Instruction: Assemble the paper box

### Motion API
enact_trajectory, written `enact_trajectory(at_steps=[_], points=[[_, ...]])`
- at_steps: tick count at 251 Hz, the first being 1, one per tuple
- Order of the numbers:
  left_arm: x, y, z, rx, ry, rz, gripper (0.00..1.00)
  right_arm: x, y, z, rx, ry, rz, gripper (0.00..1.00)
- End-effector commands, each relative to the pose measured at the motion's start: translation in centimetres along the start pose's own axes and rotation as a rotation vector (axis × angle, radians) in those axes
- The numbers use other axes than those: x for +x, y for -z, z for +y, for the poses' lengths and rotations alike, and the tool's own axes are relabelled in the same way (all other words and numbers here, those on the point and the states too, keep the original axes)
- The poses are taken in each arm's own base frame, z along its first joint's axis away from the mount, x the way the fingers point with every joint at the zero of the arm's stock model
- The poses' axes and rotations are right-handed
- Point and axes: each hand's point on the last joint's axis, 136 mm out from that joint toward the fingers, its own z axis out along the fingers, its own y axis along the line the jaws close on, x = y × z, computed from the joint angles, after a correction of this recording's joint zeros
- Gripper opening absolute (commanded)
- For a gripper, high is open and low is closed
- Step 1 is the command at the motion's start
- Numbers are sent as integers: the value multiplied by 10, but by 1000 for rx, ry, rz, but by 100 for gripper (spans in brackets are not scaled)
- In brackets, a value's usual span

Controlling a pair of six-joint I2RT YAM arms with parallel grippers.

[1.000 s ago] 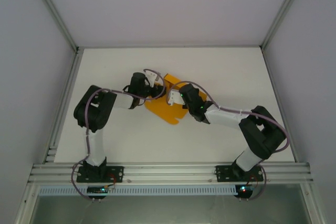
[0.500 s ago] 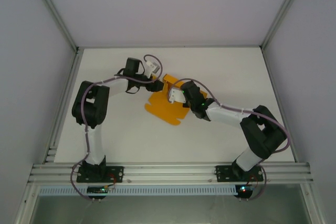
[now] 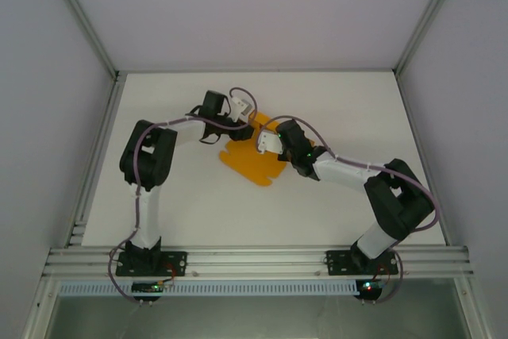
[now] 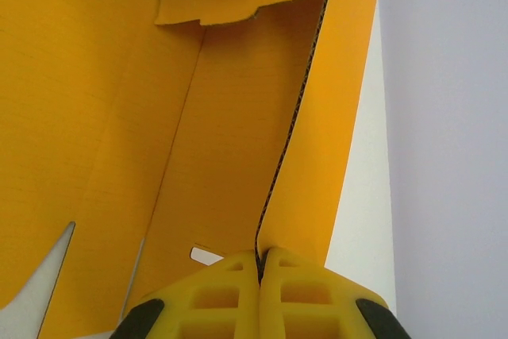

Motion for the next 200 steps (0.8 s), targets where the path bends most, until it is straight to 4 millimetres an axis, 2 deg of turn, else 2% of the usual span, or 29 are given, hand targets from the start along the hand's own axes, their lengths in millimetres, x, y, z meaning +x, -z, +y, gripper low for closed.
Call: enact_trajectory(at_steps=[1,19,35,51,61,70,96,123,141,151,169,200], points=[[-9,-2,-20,-4,-28,-61,32,11,-3,66,-248,43,11,0],[-15,2,-19,-52,-35,-102,26,10,-3,65,-243,34,10,0],[-21,5,-15,-102,-4,-137,25,10,-2,65,-243,21,11,0],[-24,6,-7,-169,45,-166,19,10,-2,65,-241,11,15,0],[-25,5,-5,-196,61,-176,12,11,-2,66,-240,7,20,0],[-25,4,-3,-234,81,-188,0,11,-2,67,-242,3,22,0],[-22,-3,-1,-320,131,-194,0,12,-2,68,-245,-6,31,0],[-10,0,17,-509,200,-183,0,14,-2,69,-248,-18,39,0],[1,-1,25,-564,232,-162,0,15,-2,70,-252,-23,40,0],[4,-3,24,-551,230,-156,10,16,-2,70,-261,-26,41,0],[5,-10,16,-475,181,-160,14,19,-2,71,-270,-28,52,0],[-6,-8,9,-403,147,-188,22,19,-3,74,-283,-31,53,0]])
